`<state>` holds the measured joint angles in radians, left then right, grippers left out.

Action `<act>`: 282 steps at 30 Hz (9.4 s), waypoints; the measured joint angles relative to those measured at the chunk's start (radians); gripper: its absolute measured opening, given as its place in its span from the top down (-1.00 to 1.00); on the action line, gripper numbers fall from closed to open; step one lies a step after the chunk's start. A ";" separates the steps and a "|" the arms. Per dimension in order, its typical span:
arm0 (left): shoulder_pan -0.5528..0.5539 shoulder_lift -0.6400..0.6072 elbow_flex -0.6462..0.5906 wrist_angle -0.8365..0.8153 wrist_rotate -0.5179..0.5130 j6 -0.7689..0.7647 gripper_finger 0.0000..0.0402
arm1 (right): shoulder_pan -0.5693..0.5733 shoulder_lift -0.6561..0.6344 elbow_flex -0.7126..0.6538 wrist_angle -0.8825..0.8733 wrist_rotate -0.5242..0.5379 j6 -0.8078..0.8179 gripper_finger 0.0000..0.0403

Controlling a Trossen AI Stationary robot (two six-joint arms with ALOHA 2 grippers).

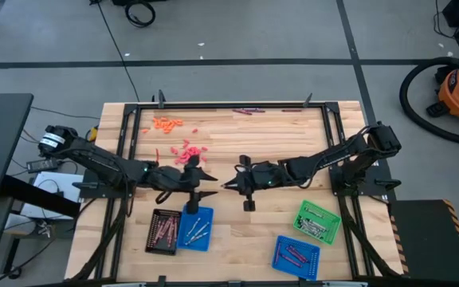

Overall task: Sort crayons
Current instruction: Put the white crayon into the left blue bin

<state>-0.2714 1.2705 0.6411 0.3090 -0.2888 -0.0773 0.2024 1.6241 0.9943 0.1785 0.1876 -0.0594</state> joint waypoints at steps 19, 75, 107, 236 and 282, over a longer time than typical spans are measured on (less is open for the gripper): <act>0.034 0.025 0.000 0.167 -0.002 0.048 0.03 | -0.001 0.000 0.000 0.076 -0.006 -0.023 0.82; 0.025 -0.070 0.000 -0.231 0.551 -0.588 0.79 | -0.008 -0.106 0.001 -0.350 0.082 0.193 0.11; -0.093 0.121 0.064 -0.459 0.481 -0.848 0.78 | 0.008 -0.105 -0.054 -0.232 0.081 0.162 0.12; 0.257 0.003 -0.055 0.049 -0.006 0.331 0.26 | -0.069 0.139 -0.096 -0.782 0.164 1.014 0.80; 0.100 -0.232 -0.053 -0.297 0.117 0.200 0.26 | 0.040 0.172 0.101 -0.231 -0.137 0.067 0.84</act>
<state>-0.1718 1.0387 0.5884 0.0118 -0.1719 0.1227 0.2426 1.7962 1.0952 -0.0525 0.0502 0.0079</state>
